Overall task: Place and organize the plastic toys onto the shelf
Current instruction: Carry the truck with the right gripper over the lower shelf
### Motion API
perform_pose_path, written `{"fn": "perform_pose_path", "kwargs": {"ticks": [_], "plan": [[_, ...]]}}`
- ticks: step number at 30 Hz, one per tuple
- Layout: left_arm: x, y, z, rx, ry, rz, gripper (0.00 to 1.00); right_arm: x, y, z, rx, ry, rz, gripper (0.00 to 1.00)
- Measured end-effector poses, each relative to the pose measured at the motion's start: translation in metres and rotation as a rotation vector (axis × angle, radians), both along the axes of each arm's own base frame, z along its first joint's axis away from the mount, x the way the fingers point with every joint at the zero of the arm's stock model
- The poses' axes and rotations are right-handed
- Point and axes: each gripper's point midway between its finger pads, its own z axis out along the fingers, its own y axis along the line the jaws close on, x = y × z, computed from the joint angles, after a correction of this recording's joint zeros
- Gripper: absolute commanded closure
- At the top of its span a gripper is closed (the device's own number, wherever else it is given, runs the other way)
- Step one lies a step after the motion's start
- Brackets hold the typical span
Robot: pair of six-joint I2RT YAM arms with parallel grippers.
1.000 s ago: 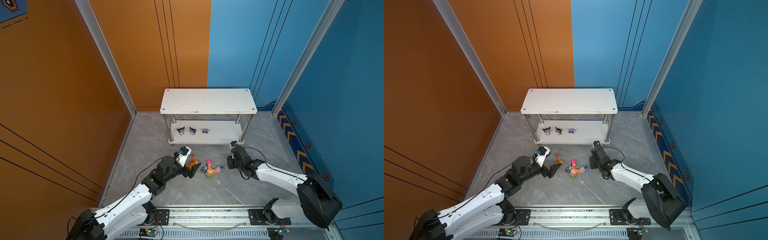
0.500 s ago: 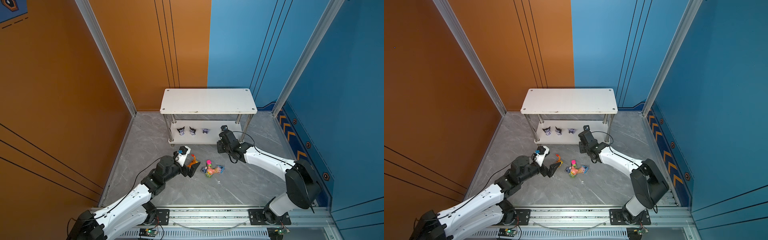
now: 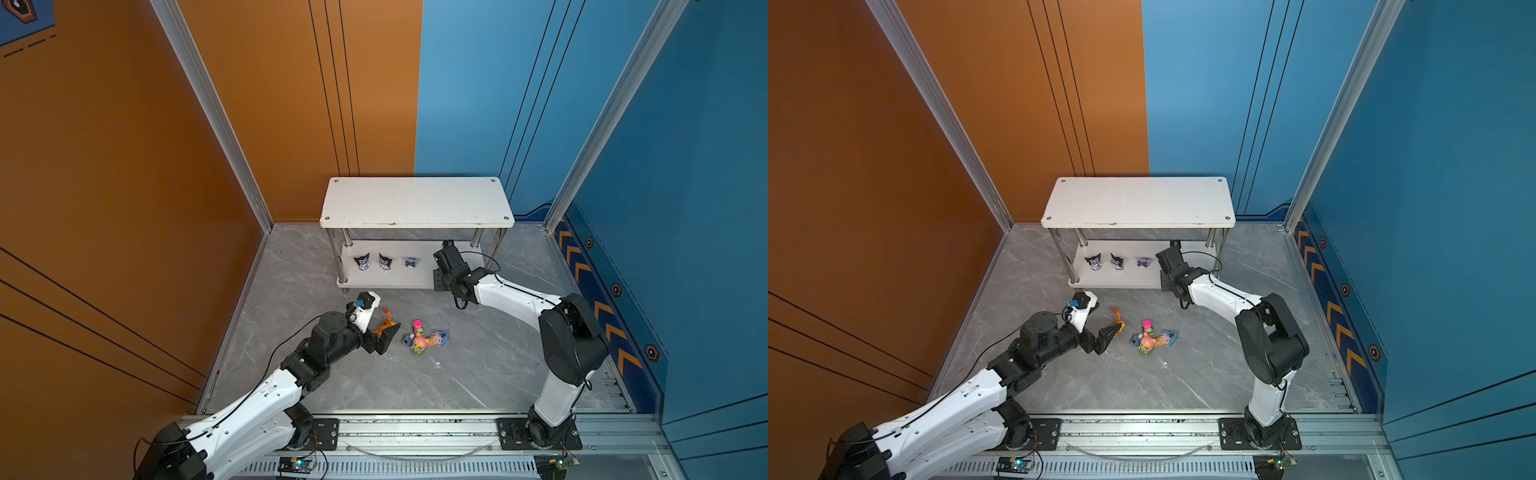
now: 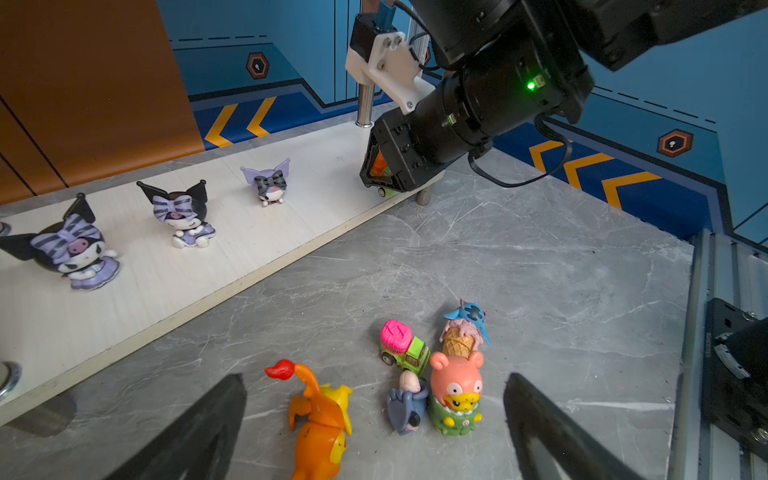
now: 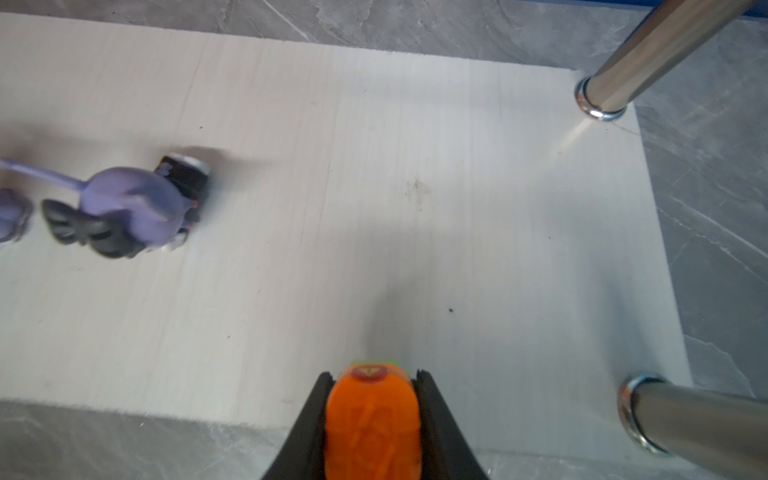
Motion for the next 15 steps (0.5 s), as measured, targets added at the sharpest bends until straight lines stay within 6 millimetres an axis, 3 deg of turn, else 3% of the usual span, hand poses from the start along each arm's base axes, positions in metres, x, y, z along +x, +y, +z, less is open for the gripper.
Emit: {"fn": "perform_pose_path", "kwargs": {"ticks": [15], "plan": [[0.003,0.002,0.0,-0.004,0.002,0.008,0.02,0.025,-0.032,-0.015,-0.018,0.015,-0.096,0.75]]}}
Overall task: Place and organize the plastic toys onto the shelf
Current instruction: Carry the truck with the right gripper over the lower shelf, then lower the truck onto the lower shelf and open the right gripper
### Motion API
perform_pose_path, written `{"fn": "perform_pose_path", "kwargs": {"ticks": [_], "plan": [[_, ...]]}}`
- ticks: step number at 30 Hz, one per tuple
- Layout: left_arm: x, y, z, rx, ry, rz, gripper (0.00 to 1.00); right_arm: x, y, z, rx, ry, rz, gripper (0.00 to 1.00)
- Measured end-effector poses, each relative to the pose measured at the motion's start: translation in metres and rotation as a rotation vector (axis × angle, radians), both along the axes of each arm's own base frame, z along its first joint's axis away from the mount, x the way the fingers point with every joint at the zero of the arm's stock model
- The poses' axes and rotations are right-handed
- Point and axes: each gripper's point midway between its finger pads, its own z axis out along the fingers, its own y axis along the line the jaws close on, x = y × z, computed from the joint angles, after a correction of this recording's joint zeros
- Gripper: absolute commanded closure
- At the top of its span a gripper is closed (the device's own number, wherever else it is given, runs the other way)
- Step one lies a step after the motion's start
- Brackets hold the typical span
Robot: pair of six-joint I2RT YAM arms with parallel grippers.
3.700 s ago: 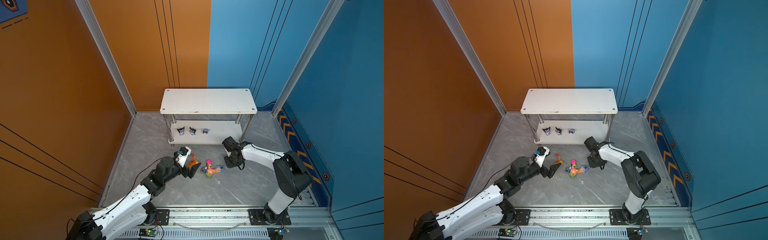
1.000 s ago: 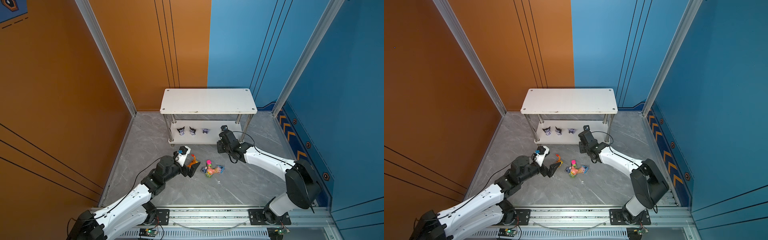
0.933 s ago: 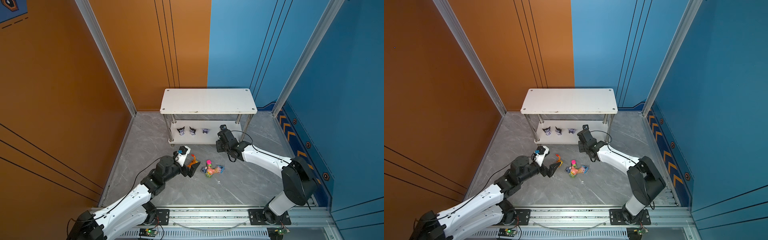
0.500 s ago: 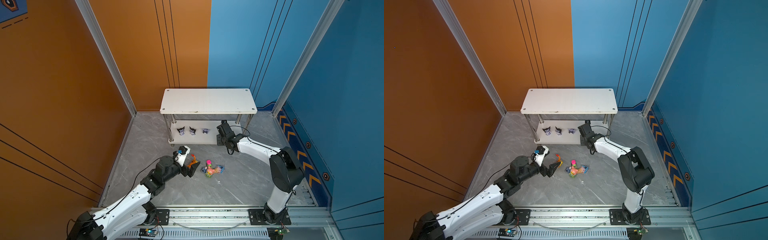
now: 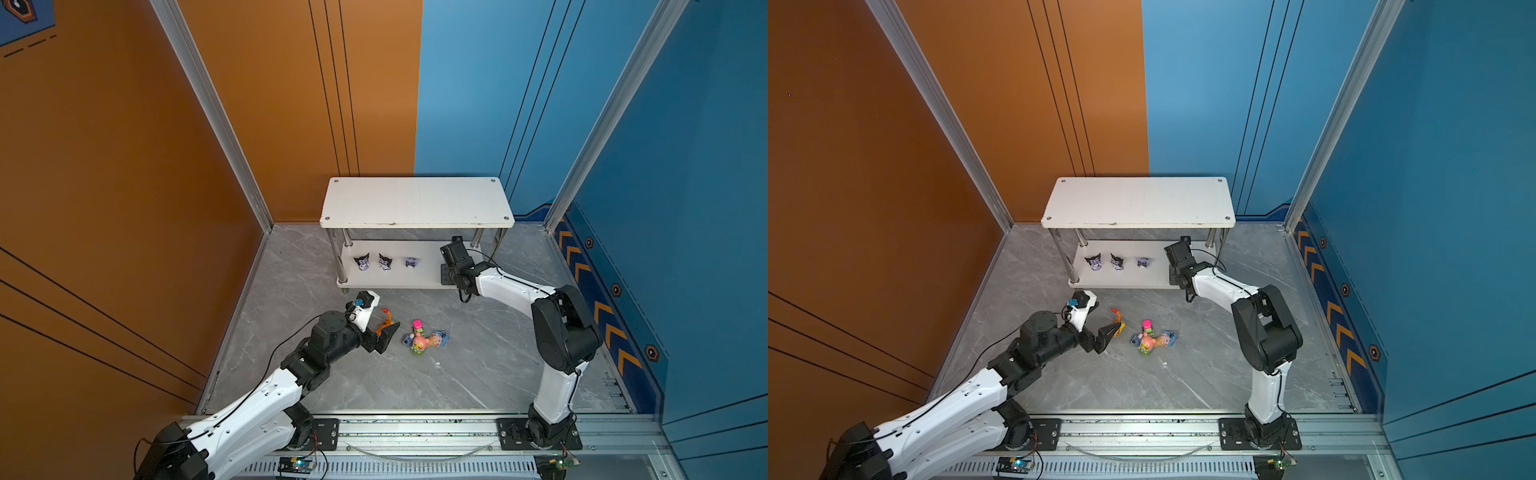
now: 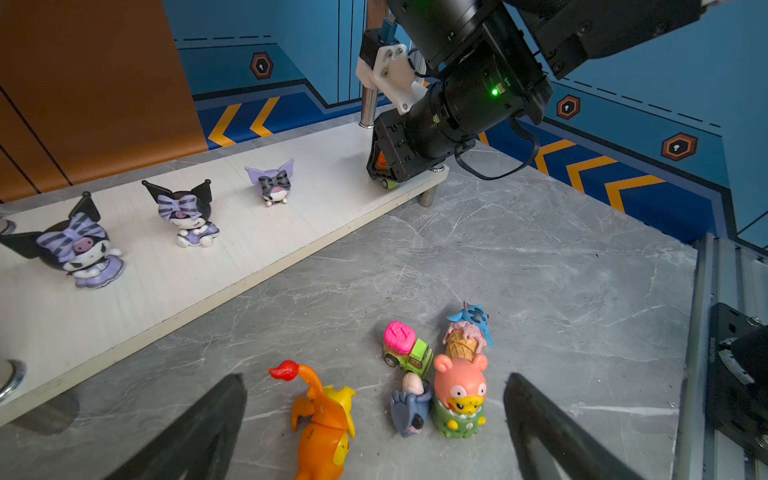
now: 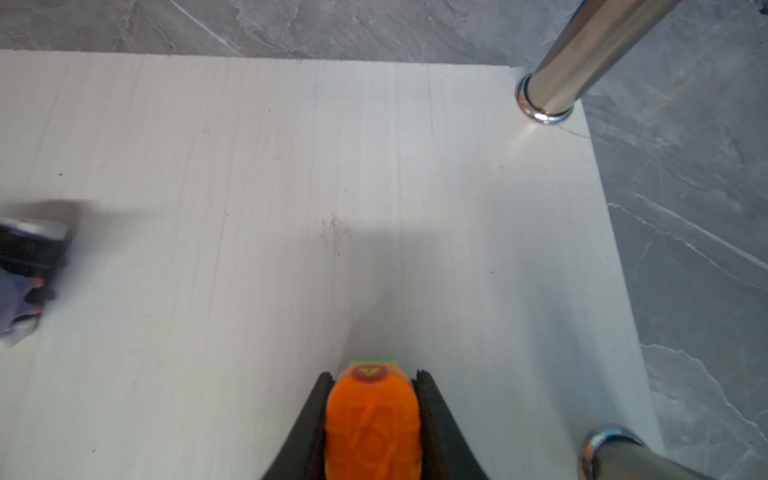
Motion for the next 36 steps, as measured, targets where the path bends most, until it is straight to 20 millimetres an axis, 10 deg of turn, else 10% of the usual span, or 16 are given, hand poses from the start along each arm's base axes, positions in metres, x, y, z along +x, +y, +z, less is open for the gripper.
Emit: {"fn": "perform_pose_path", "kwargs": {"ticks": [31,36], "plan": [[0.002,0.001,-0.002,-0.003,0.01,0.006,0.02,0.038,-0.036,0.001,0.001,-0.052,-0.133,0.73],[0.003,0.001,-0.002,-0.004,0.011,0.006,0.02,0.039,-0.036,0.001,0.007,-0.053,-0.139,0.59]]}}
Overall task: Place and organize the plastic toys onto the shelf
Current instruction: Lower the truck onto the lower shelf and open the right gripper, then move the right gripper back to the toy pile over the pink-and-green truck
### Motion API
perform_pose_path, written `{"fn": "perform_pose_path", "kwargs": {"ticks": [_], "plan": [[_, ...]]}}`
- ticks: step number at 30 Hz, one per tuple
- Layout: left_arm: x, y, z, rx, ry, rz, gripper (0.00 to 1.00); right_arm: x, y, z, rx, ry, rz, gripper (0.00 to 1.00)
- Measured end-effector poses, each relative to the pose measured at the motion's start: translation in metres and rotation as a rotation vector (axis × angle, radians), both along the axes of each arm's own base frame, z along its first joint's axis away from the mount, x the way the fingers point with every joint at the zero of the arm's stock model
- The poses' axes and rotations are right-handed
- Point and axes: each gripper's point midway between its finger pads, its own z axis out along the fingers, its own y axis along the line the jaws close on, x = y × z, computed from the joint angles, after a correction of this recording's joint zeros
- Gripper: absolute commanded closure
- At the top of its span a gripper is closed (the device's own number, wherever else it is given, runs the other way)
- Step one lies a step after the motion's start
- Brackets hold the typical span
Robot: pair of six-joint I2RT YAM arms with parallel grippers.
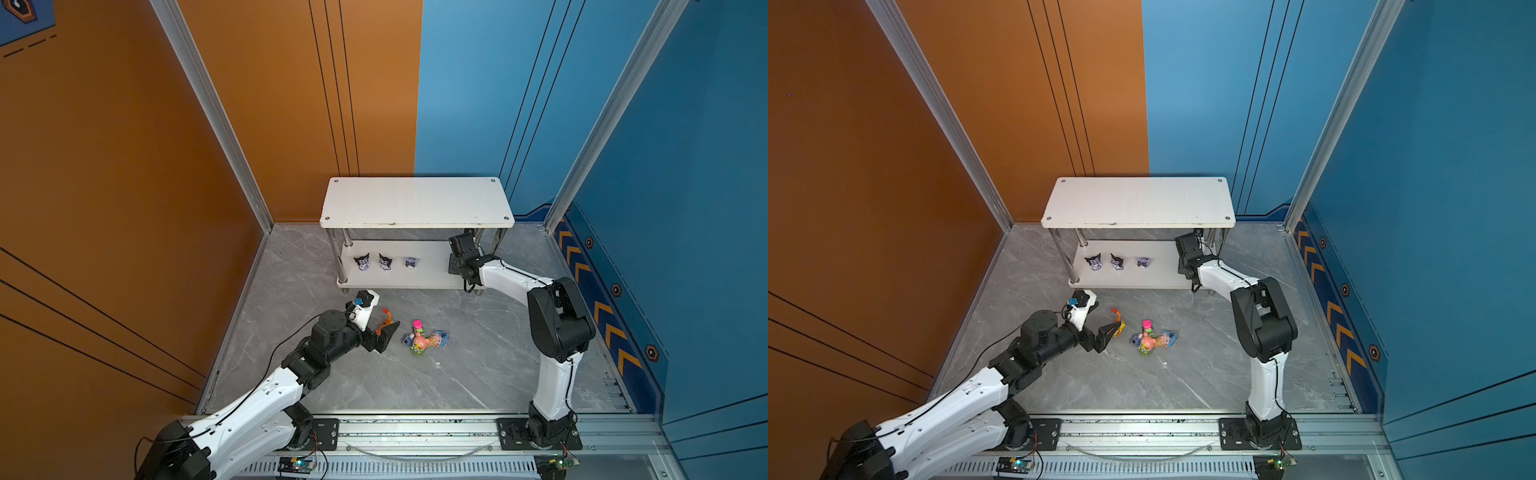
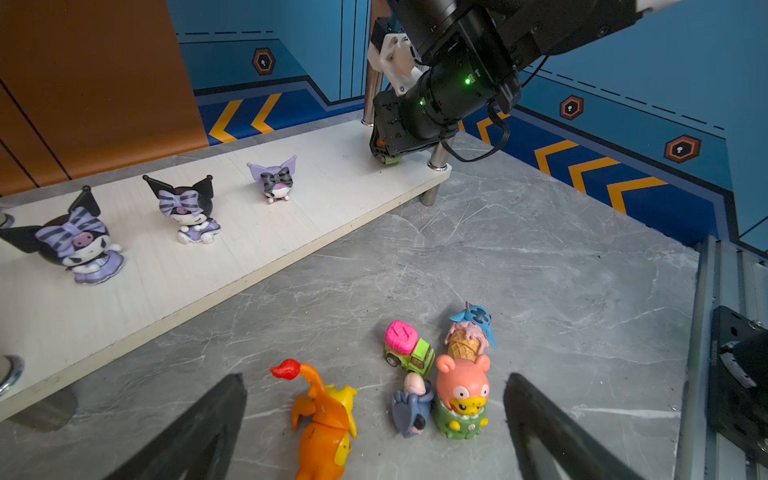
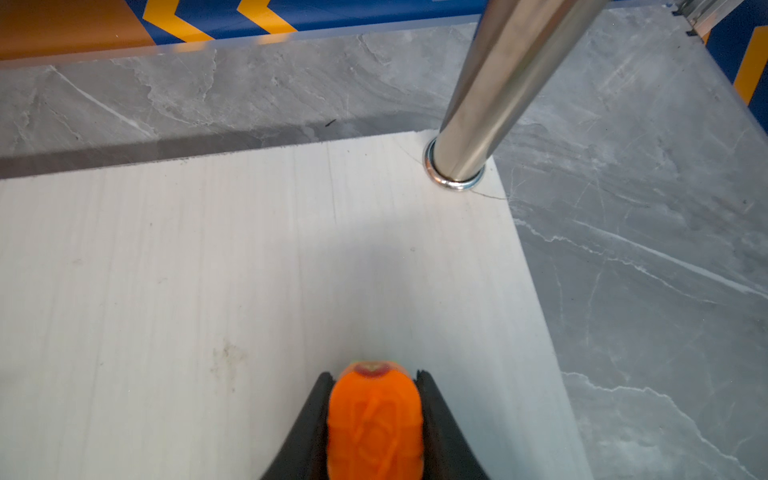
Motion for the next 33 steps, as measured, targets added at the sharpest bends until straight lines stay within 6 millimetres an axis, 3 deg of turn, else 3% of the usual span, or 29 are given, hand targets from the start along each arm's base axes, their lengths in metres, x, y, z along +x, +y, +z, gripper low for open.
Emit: {"fn": "perform_pose_path", "kwargs": {"ticks": [6,14,21,33], "plan": [[0.0,0.0,0.001,-0.004,-0.003,-0.002,0.02,0.0,-0.002,0.0,0.008,0.0,-0.012,0.39],[0.0,0.0,0.001,-0.008,0.0,-0.006,0.02,-0.001,0.0,-0.002,0.023,0.005,-0.007,0.35],[0.001,0.0,0.001,-0.009,0.0,-0.004,0.02,-0.017,0.006,-0.003,0.042,0.017,0.008,0.35],[0.0,0.0,0.003,-0.012,-0.003,-0.005,0.02,-0.03,0.014,0.033,0.018,-0.046,0.016,0.35]]}}
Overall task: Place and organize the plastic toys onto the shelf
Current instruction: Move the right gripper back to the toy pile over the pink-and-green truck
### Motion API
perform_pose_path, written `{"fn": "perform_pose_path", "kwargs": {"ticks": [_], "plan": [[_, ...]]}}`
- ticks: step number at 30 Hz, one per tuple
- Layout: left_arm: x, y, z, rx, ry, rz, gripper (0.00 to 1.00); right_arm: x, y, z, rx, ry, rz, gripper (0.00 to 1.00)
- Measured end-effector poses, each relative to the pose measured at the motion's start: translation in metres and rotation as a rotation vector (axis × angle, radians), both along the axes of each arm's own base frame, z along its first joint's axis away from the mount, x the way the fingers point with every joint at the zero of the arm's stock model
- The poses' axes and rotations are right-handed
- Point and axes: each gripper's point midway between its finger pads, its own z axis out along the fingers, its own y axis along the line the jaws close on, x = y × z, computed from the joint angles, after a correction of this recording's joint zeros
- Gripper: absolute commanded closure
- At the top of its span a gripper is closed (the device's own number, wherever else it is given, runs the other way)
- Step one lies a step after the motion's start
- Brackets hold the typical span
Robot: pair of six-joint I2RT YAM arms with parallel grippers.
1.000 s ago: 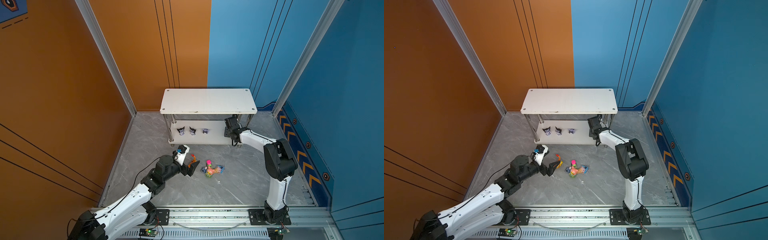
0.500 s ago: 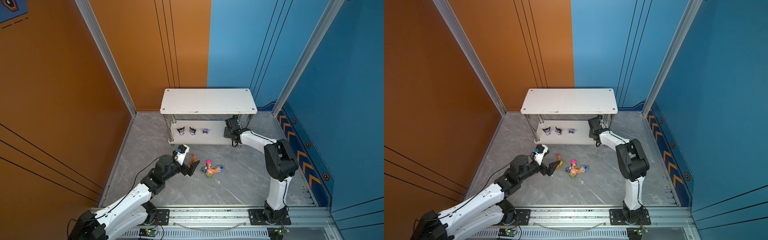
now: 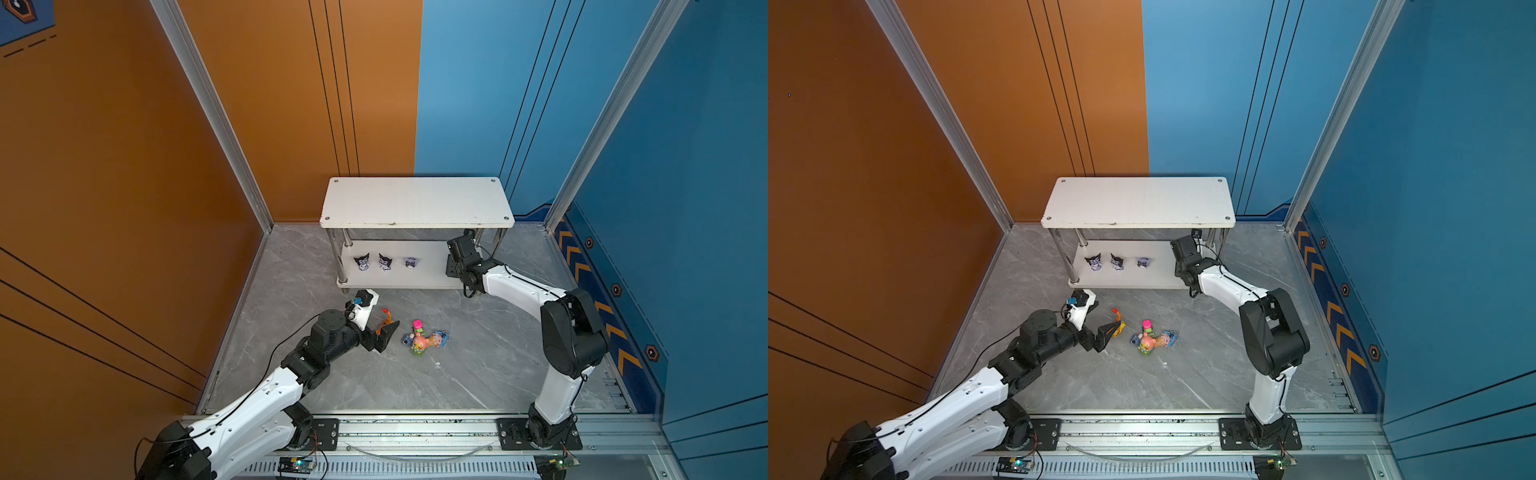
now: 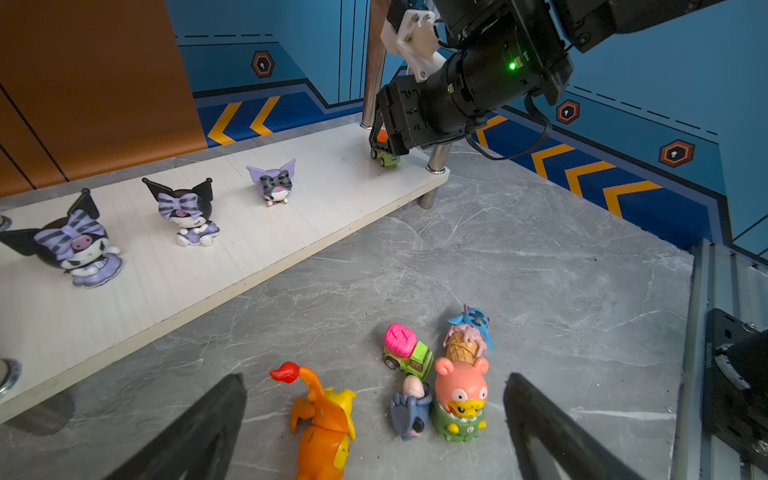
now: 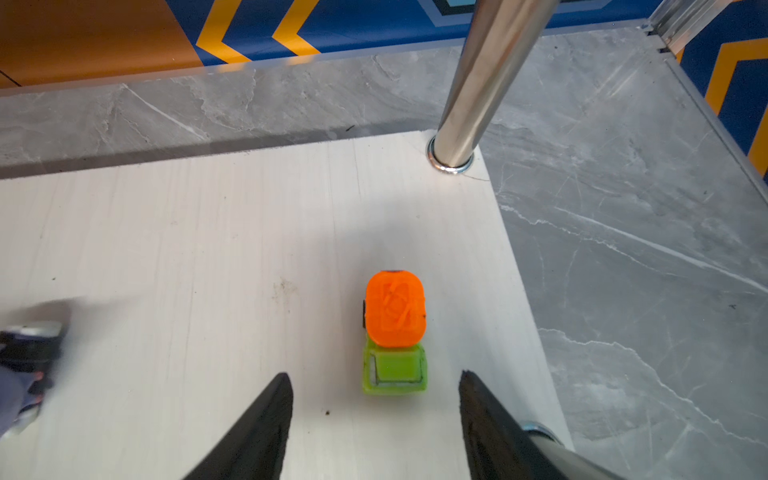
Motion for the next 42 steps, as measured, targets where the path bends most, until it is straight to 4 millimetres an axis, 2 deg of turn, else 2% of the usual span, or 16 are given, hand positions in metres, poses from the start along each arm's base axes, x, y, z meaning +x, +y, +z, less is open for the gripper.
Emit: {"fn": "perform_pose_path", "kwargs": {"ticks": [4,7,12,17,22,27,30,36,42], "plan": [[-0.001,0.001,0.003,-0.006,-0.009,0.0,0.02,-0.006,0.002,0.008,0.003,-0.013,0.007,0.36],[-0.001,0.001,0.007,-0.012,-0.018,0.0,0.02,-0.022,0.005,0.01,0.004,-0.014,0.027,0.36],[-0.002,0.002,0.01,-0.018,-0.026,0.0,0.02,-0.067,0.014,0.007,-0.005,0.007,0.092,0.37],[-0.001,0.001,0.007,-0.012,-0.018,0.0,0.02,-0.107,0.032,0.016,0.005,-0.005,0.206,0.38],[-0.001,0.001,0.004,-0.007,-0.011,0.002,0.02,-0.134,0.056,0.02,0.054,0.01,0.352,0.39],[0.0,0.003,0.004,-0.003,-0.011,0.012,0.02,-0.151,0.083,0.006,0.072,0.065,0.471,0.4],[0.001,0.005,0.004,0.001,-0.013,0.027,0.02,-0.161,0.098,-0.016,0.049,0.128,0.529,0.4],[0.0,0.005,0.0,0.012,-0.002,0.032,0.02,-0.171,0.106,-0.06,-0.013,0.239,0.58,0.4],[0.001,0.006,-0.001,0.016,0.002,0.035,0.02,-0.175,0.113,-0.066,-0.016,0.258,0.615,0.4]]}}
